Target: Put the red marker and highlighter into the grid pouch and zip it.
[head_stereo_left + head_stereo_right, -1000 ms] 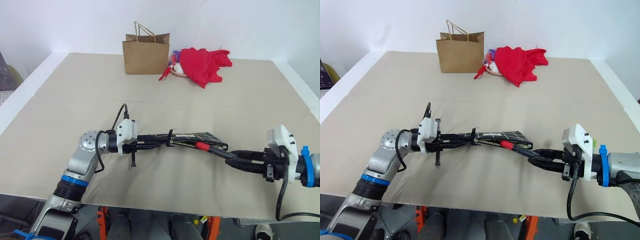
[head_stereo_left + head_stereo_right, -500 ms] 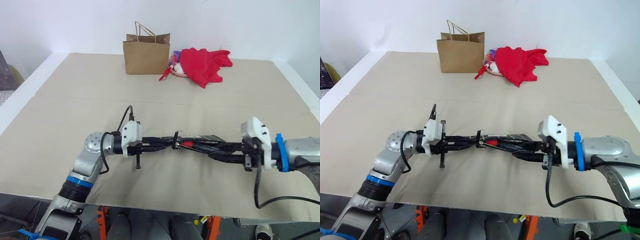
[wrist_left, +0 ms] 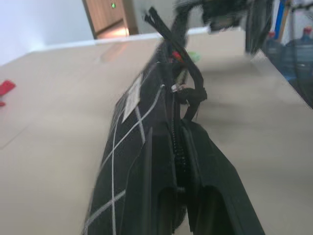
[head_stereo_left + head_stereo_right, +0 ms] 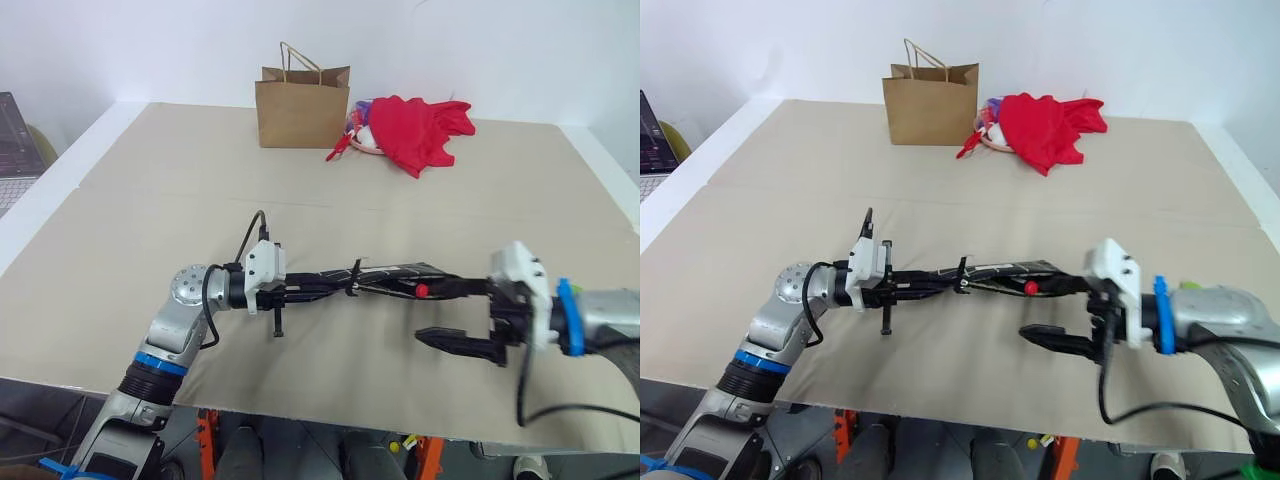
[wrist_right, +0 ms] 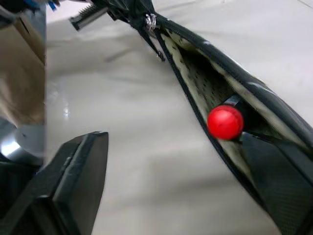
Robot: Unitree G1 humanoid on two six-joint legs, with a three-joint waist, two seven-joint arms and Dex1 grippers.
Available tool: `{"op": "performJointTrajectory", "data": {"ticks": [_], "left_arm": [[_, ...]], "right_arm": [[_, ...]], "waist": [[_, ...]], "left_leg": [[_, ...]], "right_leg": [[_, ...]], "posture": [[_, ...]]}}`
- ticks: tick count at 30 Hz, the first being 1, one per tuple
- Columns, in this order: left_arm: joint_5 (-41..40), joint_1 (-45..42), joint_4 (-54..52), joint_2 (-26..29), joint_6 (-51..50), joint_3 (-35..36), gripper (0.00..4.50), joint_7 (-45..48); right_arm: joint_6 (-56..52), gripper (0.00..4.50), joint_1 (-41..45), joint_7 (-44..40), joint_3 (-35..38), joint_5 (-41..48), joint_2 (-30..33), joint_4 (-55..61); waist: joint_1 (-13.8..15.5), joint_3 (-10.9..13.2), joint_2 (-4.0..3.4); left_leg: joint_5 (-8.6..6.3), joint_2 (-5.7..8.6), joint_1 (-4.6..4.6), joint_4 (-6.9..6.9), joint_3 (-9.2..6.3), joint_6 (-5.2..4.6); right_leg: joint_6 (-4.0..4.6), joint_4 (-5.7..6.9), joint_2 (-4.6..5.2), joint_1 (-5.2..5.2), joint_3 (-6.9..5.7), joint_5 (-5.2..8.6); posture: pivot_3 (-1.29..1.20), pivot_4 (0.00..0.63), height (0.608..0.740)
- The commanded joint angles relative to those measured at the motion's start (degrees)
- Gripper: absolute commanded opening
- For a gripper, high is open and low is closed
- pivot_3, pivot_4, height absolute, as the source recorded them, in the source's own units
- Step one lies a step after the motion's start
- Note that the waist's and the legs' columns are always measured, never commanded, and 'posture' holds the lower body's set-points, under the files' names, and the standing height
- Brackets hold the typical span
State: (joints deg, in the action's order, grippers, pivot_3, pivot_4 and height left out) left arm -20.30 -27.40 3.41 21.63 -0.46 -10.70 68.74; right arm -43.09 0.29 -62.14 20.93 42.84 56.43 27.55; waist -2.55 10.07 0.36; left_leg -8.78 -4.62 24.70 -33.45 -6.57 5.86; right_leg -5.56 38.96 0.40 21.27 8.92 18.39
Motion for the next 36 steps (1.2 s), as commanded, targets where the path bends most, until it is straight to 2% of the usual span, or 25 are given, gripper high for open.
{"op": "performJointTrajectory", "data": {"ticks": [1, 5, 9, 16, 23, 26, 28, 31, 34, 36], "left_arm": [[-0.8, -0.25, -1.39, 0.59, -0.14, 1.03, 0.0, -0.12], [-0.81, -0.27, -1.2, 0.8, -0.1, 1.07, 0.0, 0.07], [-0.77, -0.51, -0.91, 0.72, 0.08, 1.01, 0.0, 0.17], [-0.69, -0.3, -1.62, 0.28, -0.12, 0.64, 0.0, -0.18], [-0.65, -0.33, -1.71, 0.57, -0.06, 0.85, 0.0, -0.17], [-0.69, -0.11, -2.18, 0.63, -0.28, 0.9, 0.0, -0.46], [-0.79, 0.07, -2.43, 0.71, -0.47, 0.95, 0.0, -0.55], [-0.86, 0.18, -2.62, 0.85, -0.66, 0.99, 0.0, -0.61], [-0.85, 0.08, -2.58, 1.0, -0.67, 0.98, 0.0, -0.52], [-0.9, -0.06, -2.46, 1.07, -0.67, 0.93, 0.0, -0.37]], "right_arm": [[-3.37, 4.46, -3.79, 9.55, 14.96, 3.49, -5.26, 0.35], [-1.57, 4.46, -3.28, 30.38, 20.56, -6.62, -13.95, -1.37], [-1.11, 4.46, -4.91, 46.39, 18.88, -17.45, -20.79, -0.05], [0.62, 4.46, -5.52, 59.16, 16.08, -23.71, -33.75, -2.65], [-0.27, 4.46, -4.5, 61.86, 16.56, -22.47, -39.17, -8.49], [-0.97, 3.67, -4.36, 63.41, 17.08, -21.13, -41.89, -7.68], [-1.15, 2.74, -4.36, 64.32, 16.71, -21.27, -42.74, -6.85], [-1.55, 1.1, -4.45, 64.88, 15.94, -21.48, -43.15, -5.86], [-2.92, 1.06, -5.27, 62.94, 13.09, -22.06, -40.31, -3.17], [-2.95, 1.06, -3.89, 56.61, 10.22, -18.84, -35.98, 0.26]], "waist": [[-0.04, -0.01, 0.02], [-0.27, -0.05, 0.06], [-0.24, -0.09, -0.07], [-0.34, -0.15, -0.27], [-0.32, -0.21, -0.17], [-0.32, -0.29, -0.04], [-0.32, -0.35, 0.06], [-0.32, -0.37, 0.1], [-0.32, -0.37, 0.1], [-0.48, -0.36, 0.08]], "left_leg": [[0.0, 0.0, -0.03, -0.05, 0.0, 0.0], [0.09, -0.02, -0.09, -0.06, -0.01, -0.08], [0.15, 0.01, -0.06, -0.05, 0.01, -0.02], [0.14, 0.01, -0.07, 0.15, 0.01, -0.03], [0.17, 0.0, -0.11, 0.07, 0.0, -0.06], [0.19, -0.01, -0.15, 0.07, 0.0, -0.09], [0.2, -0.01, -0.15, 0.08, 0.0, -0.1], [0.2, -0.02, -0.14, 0.08, 0.0, -0.1], [0.2, -0.02, -0.15, 0.14, 0.0, -0.1], [0.2, -0.02, -0.15, 0.17, 0.0, -0.1]], "right_leg": [[0.01, 0.01, 0.0, -0.03, -0.01, -0.02], [0.04, 0.04, -0.03, -0.04, -0.01, -0.14], [0.02, 0.04, 0.0, -0.01, 0.01, -0.16], [0.1, 0.05, 0.0, 0.05, 0.01, -0.07], [0.13, 0.06, 0.0, -0.01, 0.0, -0.14], [0.19, 0.07, -0.01, -0.02, 0.0, -0.17], [0.19, 0.07, -0.01, -0.03, -0.01, -0.17], [0.18, 0.06, -0.01, -0.03, -0.01, -0.16], [0.18, 0.06, -0.01, -0.02, -0.01, -0.15], [0.17, 0.06, -0.01, 0.0, 0.0, -0.14]], "posture": [[0.0, 0.15, 0.74], [0.0, 0.15, 0.74], [0.0, 0.15, 0.74], [0.0, 0.15, 0.74], [0.0, 0.15, 0.74], [0.0, 0.15, 0.74], [0.0, 0.15, 0.74], [0.0, 0.15, 0.74], [0.0, 0.15, 0.74], [0.0, 0.15, 0.74]]}}
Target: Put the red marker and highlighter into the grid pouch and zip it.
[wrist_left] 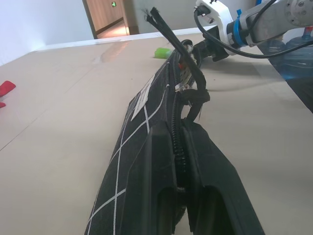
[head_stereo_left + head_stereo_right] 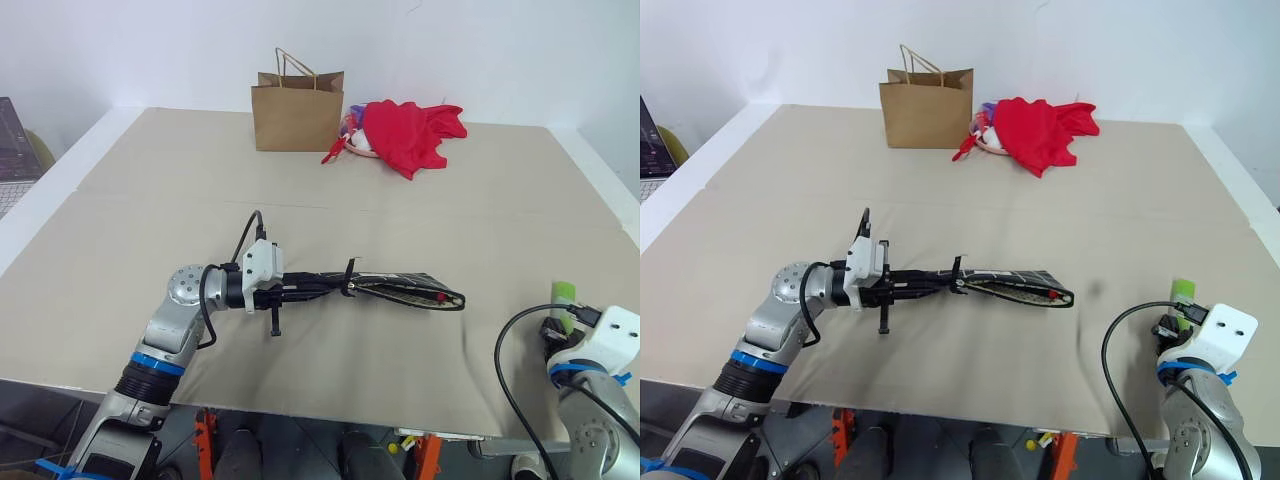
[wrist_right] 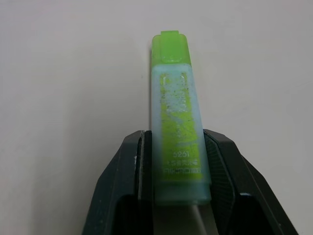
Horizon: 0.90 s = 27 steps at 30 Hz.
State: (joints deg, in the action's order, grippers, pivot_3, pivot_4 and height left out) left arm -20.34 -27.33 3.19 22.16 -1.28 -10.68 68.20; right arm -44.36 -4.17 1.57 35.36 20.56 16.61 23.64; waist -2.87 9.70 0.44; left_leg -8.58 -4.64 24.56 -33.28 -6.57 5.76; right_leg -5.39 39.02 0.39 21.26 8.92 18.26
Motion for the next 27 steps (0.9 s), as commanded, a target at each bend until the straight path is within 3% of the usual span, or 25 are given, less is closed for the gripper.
{"op": "performJointTrajectory", "data": {"ticks": [1, 5, 8, 11, 14, 18, 27], "left_arm": [[-0.95, -0.17, -2.23, 0.6, 0.06, 0.81, 0.0, 0.31], [-1.12, -0.17, -2.31, 0.82, -0.06, 0.4, 0.0, 0.9], [-1.02, -0.27, -2.25, 0.86, 0.12, 0.29, 0.0, 1.43], [-0.97, -0.61, -1.98, 0.88, 0.32, 0.29, 0.0, 1.81], [-0.93, -0.82, -1.72, 0.76, 0.53, 0.24, 0.0, 2.04], [-0.9, -0.89, -1.75, 0.42, 0.62, 0.17, 0.0, 2.22], [-0.78, -0.6, -2.33, 0.12, 0.51, 0.22, 0.0, 1.76]], "right_arm": [[-1.48, 1.06, 1.82, -11.78, -5.62, 5.95, 6.85, 6.0], [0.03, 1.06, 5.55, -32.15, -7.46, 14.64, 21.88, 9.15], [-1.68, 1.06, 7.62, -46.61, -4.5, 24.54, 31.98, 8.14], [-5.21, 1.06, 8.73, -54.87, -2.47, 31.83, 38.33, 6.17], [-6.36, 1.06, 6.68, -61.27, -3.59, 32.79, 43.51, 5.04], [-3.97, 1.06, 3.66, -66.92, -6.14, 29.08, 47.76, 3.24], [-2.95, 1.06, 3.9, -69.61, -8.08, 27.41, 48.52, 0.29]], "waist": [[-0.65, 0.04, -0.07], [-1.47, 0.35, -0.67], [-1.21, 0.38, -0.49], [-1.15, 0.37, -0.29], [-1.11, 0.4, -0.2], [-0.85, 0.39, -0.18], [-0.82, 0.39, -0.18]], "left_leg": [[0.0, 0.0, 0.0, 0.0, 0.0, 0.0], [0.01, 0.02, 0.02, -0.06, 0.04, -0.01], [0.0, 0.02, 0.06, -0.01, 0.0, -0.04], [-0.03, 0.06, 0.19, -0.07, 0.02, -0.06], [-0.07, 0.06, 0.25, -0.1, 0.02, -0.14], [-0.07, 0.05, 0.23, -0.11, 0.02, -0.14], [-0.03, 0.06, 0.22, -0.18, 0.03, -0.09]], "right_leg": [[0.0, 0.0, 0.0, 0.01, 0.0, 0.0], [-0.06, 0.01, 0.01, 0.02, 0.08, -0.05], [-0.1, -0.01, 0.0, -0.02, -0.01, 0.05], [-0.13, -0.06, 0.07, -0.01, -0.07, 0.12], [-0.06, -0.1, 0.08, -0.03, -0.13, 0.12], [-0.13, -0.1, 0.09, -0.03, -0.15, 0.16], [-0.16, -0.09, 0.09, -0.03, -0.14, 0.1]], "posture": [[0.0, 0.15, 0.74], [0.0, 0.15, 0.74], [0.0, 0.15, 0.74], [0.0, 0.15, 0.74], [0.0, 0.15, 0.74], [0.0, 0.15, 0.74], [0.0, 0.15, 0.74]]}}
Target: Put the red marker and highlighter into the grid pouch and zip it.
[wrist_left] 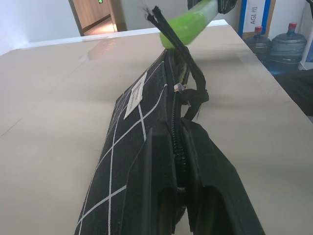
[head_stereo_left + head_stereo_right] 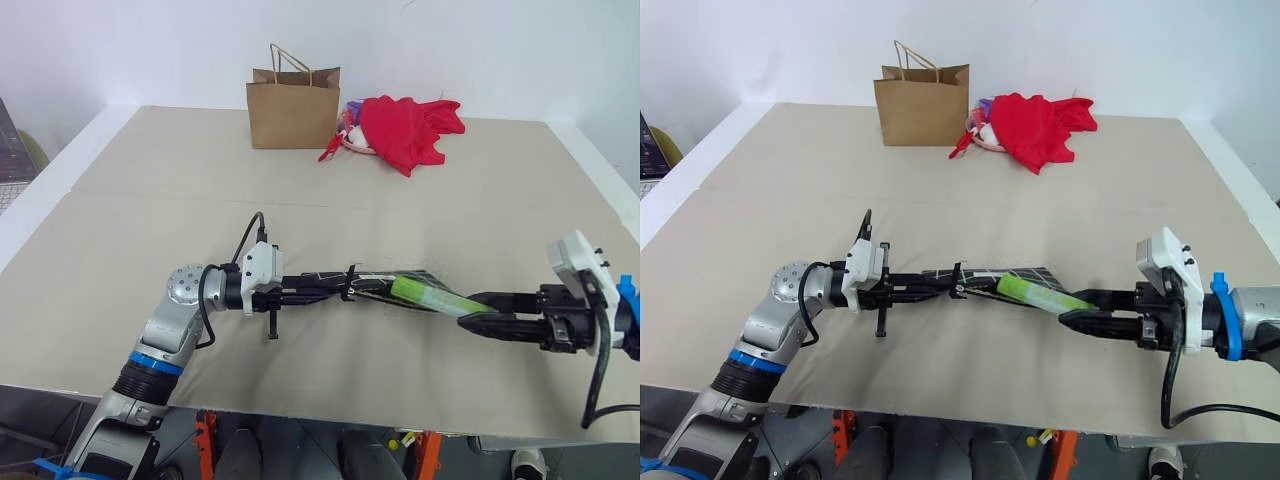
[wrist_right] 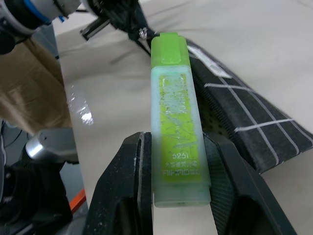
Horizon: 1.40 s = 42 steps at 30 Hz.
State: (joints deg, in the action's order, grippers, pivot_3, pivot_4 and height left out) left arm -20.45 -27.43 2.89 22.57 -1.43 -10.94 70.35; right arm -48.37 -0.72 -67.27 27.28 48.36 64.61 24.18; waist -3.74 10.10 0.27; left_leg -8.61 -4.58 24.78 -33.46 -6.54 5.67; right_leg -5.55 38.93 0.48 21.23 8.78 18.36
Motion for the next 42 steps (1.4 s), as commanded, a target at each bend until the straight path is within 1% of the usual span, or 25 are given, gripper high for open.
{"op": "performJointTrajectory", "data": {"ticks": [1, 9, 22, 32, 37, 42], "left_arm": [[-0.68, -0.48, -2.09, -0.29, 0.61, 0.51, 0.0, -0.45], [-0.63, -0.31, -2.22, -0.13, 0.52, 0.66, 0.0, -0.47], [-0.62, -0.46, -1.8, -0.05, 0.49, 0.66, 0.0, -0.27], [-0.33, -0.44, -1.87, -0.47, 0.53, 0.53, 0.0, -0.84], [-0.33, -0.32, -1.97, -0.58, 0.42, 0.54, 0.0, -0.98], [-0.2, -0.45, -1.97, -0.96, 0.5, 0.34, 0.0, -1.1]], "right_arm": [[1.46, 1.06, 0.01, -1.3, -0.14, -0.86, 0.67, -0.19], [2.52, 1.06, -2.83, -3.34, -0.68, -2.33, 0.86, 0.99], [1.95, 1.06, -2.23, -3.66, -1.23, -2.14, 1.06, 0.31], [-2.15, 1.06, 3.03, 0.87, -5.36, -1.34, 0.03, -1.64], [-3.11, 1.06, 6.78, 2.12, -10.27, -2.54, -0.07, -2.63], [-8.74, 1.06, 17.48, 8.27, -18.74, -1.53, -5.08, -3.16]], "waist": [[0.07, 0.0, 0.0], [0.35, 0.0, -0.01], [0.41, 0.0, -0.01], [0.46, -0.01, -0.01], [0.46, -0.01, -0.02], [0.09, -0.01, -0.02]], "left_leg": [[0.0, 0.0, 0.0, 0.01, 0.0, 0.0], [0.0, 0.0, 0.0, 0.02, 0.0, 0.0], [0.01, 0.0, -0.01, 0.01, 0.0, 0.01], [0.01, 0.0, -0.01, -0.01, 0.0, 0.02], [0.01, 0.0, -0.02, 0.0, 0.0, 0.02], [0.02, -0.01, -0.03, -0.01, 0.0, 0.04]], "right_leg": [[0.0, 0.0, -0.01, 0.0, 0.0, 0.0], [-0.01, 0.0, 0.0, 0.0, -0.01, 0.02], [-0.01, 0.0, -0.01, 0.0, 0.0, 0.01], [0.0, 0.01, 0.0, -0.01, 0.0, 0.0], [0.0, 0.01, -0.01, -0.01, 0.0, 0.0], [0.02, 0.02, -0.01, 0.0, 0.0, -0.03]], "posture": [[0.0, 0.15, 0.74], [0.0, 0.15, 0.74], [0.0, 0.15, 0.74], [0.0, 0.15, 0.74], [0.0, 0.15, 0.74], [0.0, 0.15, 0.74]]}}
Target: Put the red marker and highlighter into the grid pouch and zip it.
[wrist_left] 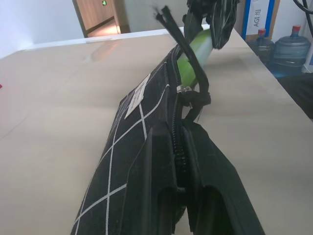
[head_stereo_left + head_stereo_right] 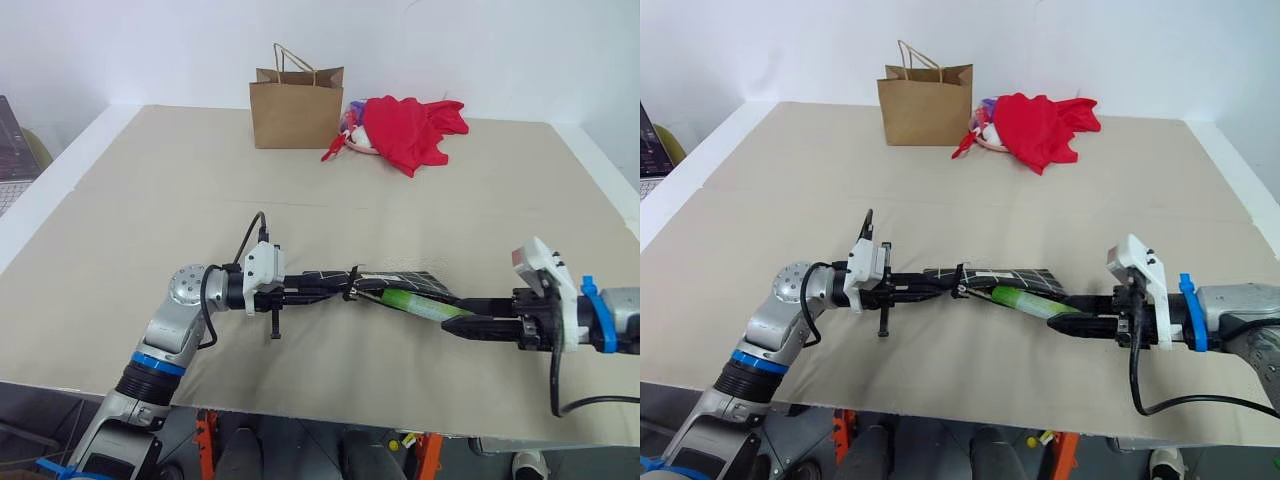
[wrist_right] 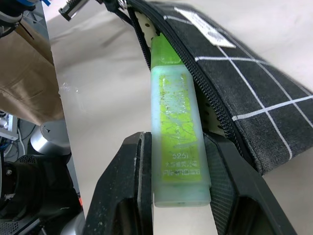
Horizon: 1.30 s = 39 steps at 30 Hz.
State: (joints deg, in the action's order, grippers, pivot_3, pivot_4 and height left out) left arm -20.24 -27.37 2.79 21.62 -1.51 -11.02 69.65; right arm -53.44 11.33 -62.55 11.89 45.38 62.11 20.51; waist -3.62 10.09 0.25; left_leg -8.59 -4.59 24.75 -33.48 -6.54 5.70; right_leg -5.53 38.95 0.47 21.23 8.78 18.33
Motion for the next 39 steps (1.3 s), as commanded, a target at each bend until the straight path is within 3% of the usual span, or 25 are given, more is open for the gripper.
{"op": "performJointTrajectory", "data": {"ticks": [1, 3, 9, 14, 18, 23, 37, 38, 39], "left_arm": [[-0.41, -0.47, -1.97, -0.06, 0.57, 0.38, 0.0, -0.47], [-0.44, -0.39, -2.2, -0.08, 0.48, 0.31, 0.0, -0.64], [-0.7, 0.28, -3.0, 0.34, 0.05, 0.64, 0.0, -1.24], [-0.78, 0.44, -3.11, 0.9, -0.04, 0.94, 0.0, -1.48], [-0.83, 0.19, -2.92, 1.3, -0.03, 0.95, 0.0, -1.38], [-1.07, 0.25, -3.3, 1.59, -0.21, 0.74, 0.0, -1.3], [-1.03, 0.63, -3.84, 1.56, -0.12, 0.6, 0.0, -1.86], [-1.01, 0.7, -3.9, 1.52, -0.11, 0.56, 0.0, -1.92], [-1.0, 0.78, -3.99, 1.47, -0.1, 0.52, 0.0, -1.99]], "right_arm": [[-6.67, 1.06, 7.51, 4.4, -4.55, 2.86, -3.46, 0.17], [-8.18, 2.1, 9.99, 4.28, -6.71, 3.17, -4.26, 0.59], [-1.05, 4.46, 11.96, 3.8, -7.99, -0.19, -6.52, 2.91], [16.1, 4.46, 3.16, -8.93, -5.11, -2.62, -5.57, 10.32], [21.97, 4.46, 5.91, -4.29, -4.27, -2.88, -12.37, 9.81], [21.86, 4.46, 12.62, 3.44, -7.79, -8.51, -17.2, 3.46], [23.54, 4.46, 16.24, 1.84, -17.63, -12.21, -23.81, 0.39], [23.83, 3.97, 16.33, 2.04, -17.76, -12.57, -24.07, 0.04], [24.04, 3.94, 16.4, 2.16, -17.9, -12.96, -24.28, -0.34]], "waist": [[-0.08, 0.01, 0.0], [-0.03, 0.01, -0.01], [0.58, 0.01, -0.01], [0.94, 0.01, -0.01], [0.6, 0.01, 0.0], [0.39, 0.01, 0.0], [0.82, 0.01, 0.01], [0.82, 0.01, 0.01], [0.82, 0.01, 0.01]], "left_leg": [[0.01, 0.0, -0.02, 0.01, 0.0, 0.0], [0.02, -0.01, -0.01, 0.01, 0.0, 0.02], [0.01, 0.0, 0.04, 0.07, 0.0, 0.01], [0.0, -0.01, 0.06, 0.11, 0.0, -0.02], [0.02, -0.02, -0.01, 0.04, 0.0, 0.02], [0.23, -0.02, -0.04, 0.05, 0.0, 0.24], [0.22, -0.02, 0.0, 0.18, -0.01, 0.23], [0.22, -0.03, 0.0, 0.16, -0.01, 0.23], [0.22, -0.02, 0.0, 0.16, 0.0, 0.24]], "right_leg": [[0.0, 0.02, 0.0, 0.0, 0.0, 0.0], [0.01, 0.04, -0.02, 0.01, 0.0, -0.01], [0.01, 0.03, -0.01, 0.04, -0.01, 0.03], [-0.04, 0.03, -0.01, 0.03, -0.07, 0.12], [0.01, 0.04, -0.01, 0.01, -0.07, 0.04], [-0.01, 0.08, -0.02, 0.01, -0.07, -0.14], [0.03, 0.07, -0.02, 0.04, -0.07, -0.03], [0.03, 0.07, -0.02, 0.04, -0.07, -0.03], [0.03, 0.07, -0.02, 0.04, -0.07, -0.03]], "posture": [[0.0, 0.15, 0.74], [0.0, 0.15, 0.74], [0.0, 0.15, 0.74], [0.0, 0.15, 0.74], [0.0, 0.15, 0.74], [0.0, 0.15, 0.74], [0.0, 0.15, 0.74], [0.0, 0.15, 0.74], [0.0, 0.15, 0.74]]}}
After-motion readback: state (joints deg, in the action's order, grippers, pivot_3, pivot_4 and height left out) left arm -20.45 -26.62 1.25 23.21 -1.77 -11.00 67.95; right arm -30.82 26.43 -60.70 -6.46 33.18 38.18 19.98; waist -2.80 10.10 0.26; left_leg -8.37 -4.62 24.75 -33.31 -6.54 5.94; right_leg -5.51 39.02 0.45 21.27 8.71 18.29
